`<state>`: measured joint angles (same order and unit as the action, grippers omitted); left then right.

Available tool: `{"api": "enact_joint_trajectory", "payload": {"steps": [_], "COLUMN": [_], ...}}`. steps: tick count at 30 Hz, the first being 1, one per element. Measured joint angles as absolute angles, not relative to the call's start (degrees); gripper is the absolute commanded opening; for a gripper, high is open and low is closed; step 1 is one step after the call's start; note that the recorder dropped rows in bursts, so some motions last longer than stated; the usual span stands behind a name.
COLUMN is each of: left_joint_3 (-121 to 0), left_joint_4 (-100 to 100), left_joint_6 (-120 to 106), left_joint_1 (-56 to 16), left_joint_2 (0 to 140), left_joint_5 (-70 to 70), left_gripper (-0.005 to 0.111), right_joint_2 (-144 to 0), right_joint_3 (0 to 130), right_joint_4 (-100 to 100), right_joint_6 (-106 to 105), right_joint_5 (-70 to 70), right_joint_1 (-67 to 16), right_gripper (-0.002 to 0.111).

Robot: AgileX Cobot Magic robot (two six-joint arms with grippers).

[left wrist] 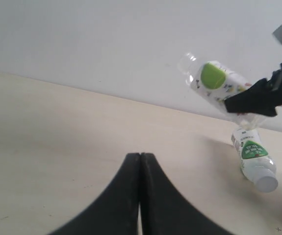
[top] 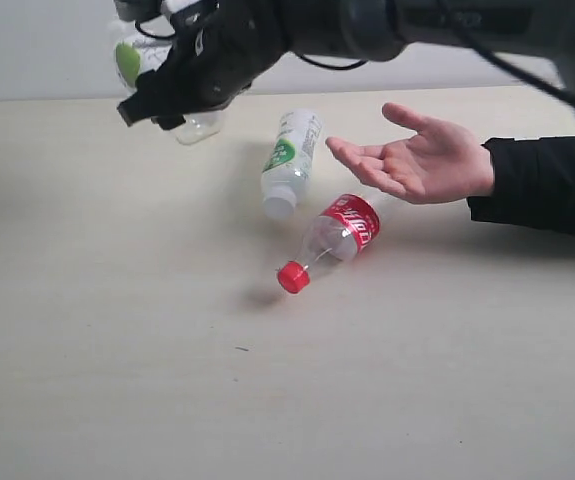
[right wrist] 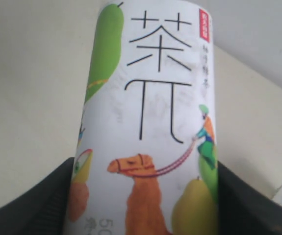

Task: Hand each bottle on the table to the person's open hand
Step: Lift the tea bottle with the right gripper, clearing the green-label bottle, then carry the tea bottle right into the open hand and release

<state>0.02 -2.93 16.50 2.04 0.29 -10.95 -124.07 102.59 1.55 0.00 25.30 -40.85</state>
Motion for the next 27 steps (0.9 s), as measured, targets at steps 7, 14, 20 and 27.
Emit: {"api": "enact_joint_trajectory", "payload": {"steps": [7, 14, 20, 27], "left_joint_3": [0.02, 0.02, 0.02, 0.02], "left_joint_4": [-2.93, -2.93, -2.93, -2.93], "left_joint_6": [16.5, 16.5, 16.5, 16.5], "left_joint_1": [2.04, 2.04, 2.04, 2.04], "left_joint_2": [0.29, 0.29, 0.29, 0.29], "left_joint_5": [-10.95, -10.95, -10.95, -10.95], "left_gripper": [0.0, 0.0, 0.0, 0.0], "right_joint_2": [-106.74, -83.49, -67.33, -62.42], "right_joint_3": [82.54, 63.58, 56.86, 51.33], "right_joint_4": [1.43, 1.54, 1.74, 1.74], "right_joint_6": [5.62, 10.06, 10.62, 10.7], "right_joint_5": [17.96, 15.69, 24.24, 30.15], "right_joint_1": [-39.8, -33.81, -27.97, -26.36], "right_gripper": [0.0, 0.0, 0.0, 0.0]}}
